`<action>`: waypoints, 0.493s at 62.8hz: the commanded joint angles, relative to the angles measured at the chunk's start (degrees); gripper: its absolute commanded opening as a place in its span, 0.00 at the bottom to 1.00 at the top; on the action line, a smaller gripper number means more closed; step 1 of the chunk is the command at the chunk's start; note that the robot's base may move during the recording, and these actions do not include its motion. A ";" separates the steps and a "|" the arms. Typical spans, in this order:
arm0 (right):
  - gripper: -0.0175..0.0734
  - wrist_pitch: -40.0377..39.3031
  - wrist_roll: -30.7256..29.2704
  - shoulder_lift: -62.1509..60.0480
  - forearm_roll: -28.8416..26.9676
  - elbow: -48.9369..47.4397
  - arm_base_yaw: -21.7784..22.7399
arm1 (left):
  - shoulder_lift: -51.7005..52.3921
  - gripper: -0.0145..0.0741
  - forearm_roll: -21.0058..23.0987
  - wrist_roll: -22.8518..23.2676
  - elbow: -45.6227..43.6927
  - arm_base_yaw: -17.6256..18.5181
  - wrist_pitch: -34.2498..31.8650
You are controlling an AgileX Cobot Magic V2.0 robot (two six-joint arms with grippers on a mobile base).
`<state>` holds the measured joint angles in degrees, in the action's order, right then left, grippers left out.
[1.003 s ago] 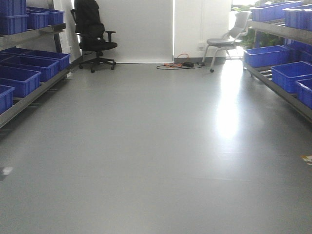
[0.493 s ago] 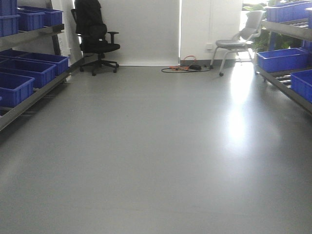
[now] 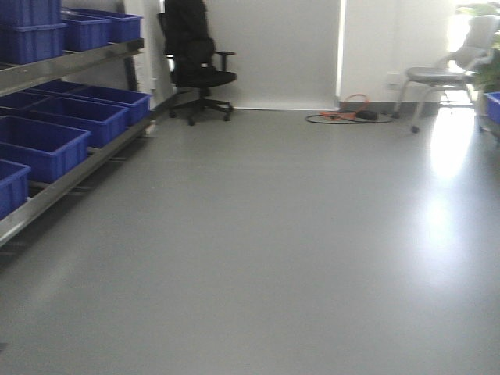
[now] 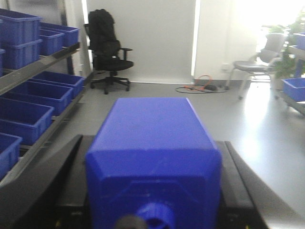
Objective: Pick and sort blue part to right shelf
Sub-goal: 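Turn and drive the base up to the shelf of blue bins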
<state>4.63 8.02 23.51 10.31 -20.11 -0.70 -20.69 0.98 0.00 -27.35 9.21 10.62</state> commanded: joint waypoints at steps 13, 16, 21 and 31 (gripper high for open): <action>0.62 -5.17 -0.39 0.31 0.63 -1.76 0.35 | -0.61 0.49 0.06 0.00 -1.69 0.31 -5.33; 0.62 -5.17 -0.39 0.31 0.63 -1.76 0.35 | -0.61 0.49 0.06 0.00 -1.69 0.31 -5.33; 0.62 -5.17 -0.39 0.31 0.63 -1.76 0.35 | -0.61 0.49 0.06 0.00 -1.69 0.31 -5.33; 0.62 -5.17 -0.39 0.31 0.63 -1.76 0.35 | -0.61 0.49 0.06 0.00 -1.69 0.31 -5.33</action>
<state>4.63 8.02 23.51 10.34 -20.11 -0.70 -20.69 0.98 0.00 -27.35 9.21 10.62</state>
